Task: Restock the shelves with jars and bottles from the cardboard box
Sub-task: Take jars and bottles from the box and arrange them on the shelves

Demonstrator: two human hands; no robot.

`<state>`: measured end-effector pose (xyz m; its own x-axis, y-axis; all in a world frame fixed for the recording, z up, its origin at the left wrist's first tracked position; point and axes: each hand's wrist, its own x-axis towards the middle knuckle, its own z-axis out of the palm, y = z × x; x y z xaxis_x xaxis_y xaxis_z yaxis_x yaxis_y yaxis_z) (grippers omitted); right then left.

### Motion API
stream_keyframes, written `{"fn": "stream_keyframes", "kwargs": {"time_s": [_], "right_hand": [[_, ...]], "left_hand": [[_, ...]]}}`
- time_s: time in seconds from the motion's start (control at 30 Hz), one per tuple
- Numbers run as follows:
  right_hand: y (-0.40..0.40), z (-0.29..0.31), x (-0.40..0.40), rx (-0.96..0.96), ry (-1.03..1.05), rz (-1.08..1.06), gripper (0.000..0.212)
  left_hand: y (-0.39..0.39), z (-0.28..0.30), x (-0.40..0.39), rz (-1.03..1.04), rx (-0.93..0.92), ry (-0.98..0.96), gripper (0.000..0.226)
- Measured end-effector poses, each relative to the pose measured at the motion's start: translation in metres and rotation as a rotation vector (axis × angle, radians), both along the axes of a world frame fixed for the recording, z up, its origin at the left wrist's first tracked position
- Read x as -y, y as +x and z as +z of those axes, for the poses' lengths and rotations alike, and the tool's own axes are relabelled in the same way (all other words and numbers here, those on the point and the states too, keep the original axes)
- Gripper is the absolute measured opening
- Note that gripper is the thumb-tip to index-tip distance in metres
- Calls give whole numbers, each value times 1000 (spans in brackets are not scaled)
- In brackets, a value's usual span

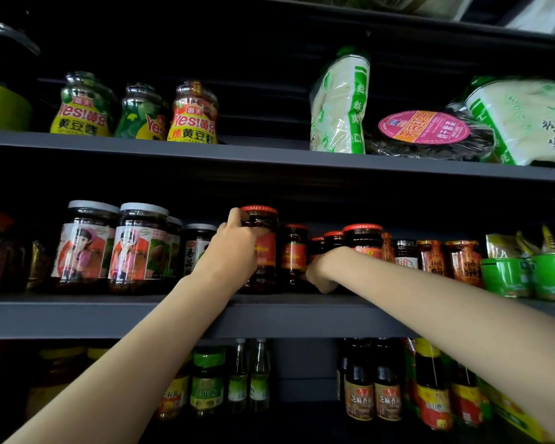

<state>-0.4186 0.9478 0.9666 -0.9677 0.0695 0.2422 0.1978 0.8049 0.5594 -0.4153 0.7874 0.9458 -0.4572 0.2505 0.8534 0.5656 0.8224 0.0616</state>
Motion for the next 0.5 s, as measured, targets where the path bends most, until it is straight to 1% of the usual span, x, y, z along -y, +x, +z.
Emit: {"fn": "stream_keyframes", "kwargs": {"time_s": [0.03,0.13,0.2,0.3,0.33,0.43,0.5], "right_hand": [[2,1,2,-37,-12,50,48],[7,5,8,15,-179,62,46],[19,13,10,-70,-336,161,49],[47,17,8,-233,-473,405,53],[52,15,7,-260,-517,468,56],[67,3,15,-307,-629,607,59],[72,-1,24,-435,-721,724,55]], "left_hand": [[0,0,-1,0,0,1,59],[-1,0,-1,-16,1,33,58],[-3,1,1,-39,10,106,55],[-3,2,3,-56,-3,220,48],[0,2,5,-62,-11,244,45],[16,3,12,-63,-63,298,38],[30,3,19,-54,-100,334,36]]}}
